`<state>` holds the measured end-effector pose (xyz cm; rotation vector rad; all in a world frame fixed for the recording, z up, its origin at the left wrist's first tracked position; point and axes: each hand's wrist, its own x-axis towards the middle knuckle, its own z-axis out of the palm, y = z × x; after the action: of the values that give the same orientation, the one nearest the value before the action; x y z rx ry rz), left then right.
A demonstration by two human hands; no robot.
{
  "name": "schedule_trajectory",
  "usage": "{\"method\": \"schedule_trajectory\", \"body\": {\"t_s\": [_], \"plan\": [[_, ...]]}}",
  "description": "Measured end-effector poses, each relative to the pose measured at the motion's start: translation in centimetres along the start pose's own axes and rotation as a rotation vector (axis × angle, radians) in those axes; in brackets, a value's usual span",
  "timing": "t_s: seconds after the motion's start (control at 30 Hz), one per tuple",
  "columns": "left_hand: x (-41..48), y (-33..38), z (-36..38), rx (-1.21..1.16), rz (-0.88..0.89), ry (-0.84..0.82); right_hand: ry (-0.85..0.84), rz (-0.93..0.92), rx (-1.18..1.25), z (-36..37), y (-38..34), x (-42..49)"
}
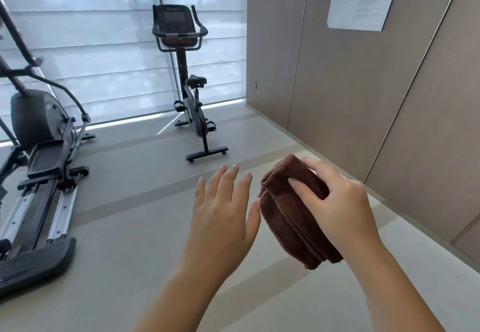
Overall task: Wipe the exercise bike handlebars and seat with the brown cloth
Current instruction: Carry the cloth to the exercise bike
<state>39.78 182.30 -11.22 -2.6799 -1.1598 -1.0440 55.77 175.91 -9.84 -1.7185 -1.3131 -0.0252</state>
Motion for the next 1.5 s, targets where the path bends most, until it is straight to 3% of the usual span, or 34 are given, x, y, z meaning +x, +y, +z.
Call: {"method": "schedule_trajectory", "body": {"t_s": [0.33, 0.7, 0.9, 1.17, 1.5], "plan": [[21.7, -9.7, 11.0, -0.020, -0.057, 0.033, -0.054, -0.053, 0.013, 10.5, 6.5, 23.7], [38.7, -28.4, 21.0, -0.083, -0.135, -0.006, -0.082, -0.019, 0.005, 28.0, 10.2, 44.3], [49.7, -37.6, 24.6, -0.088, -0.079, -0.007, -0.034, -0.024, 0.005, 36.3, 10.3, 55.5], [60.6, -45.4, 31.8, -0.116, -0.074, -0.045, -0.012, -0.007, 0.029, 44.4, 14.8, 68.1], [79.0, -52.4, 45.0, -0.050, -0.084, -0.029, 0.018, 0.005, 0.088, 52.1, 26.4, 87.6]]}}
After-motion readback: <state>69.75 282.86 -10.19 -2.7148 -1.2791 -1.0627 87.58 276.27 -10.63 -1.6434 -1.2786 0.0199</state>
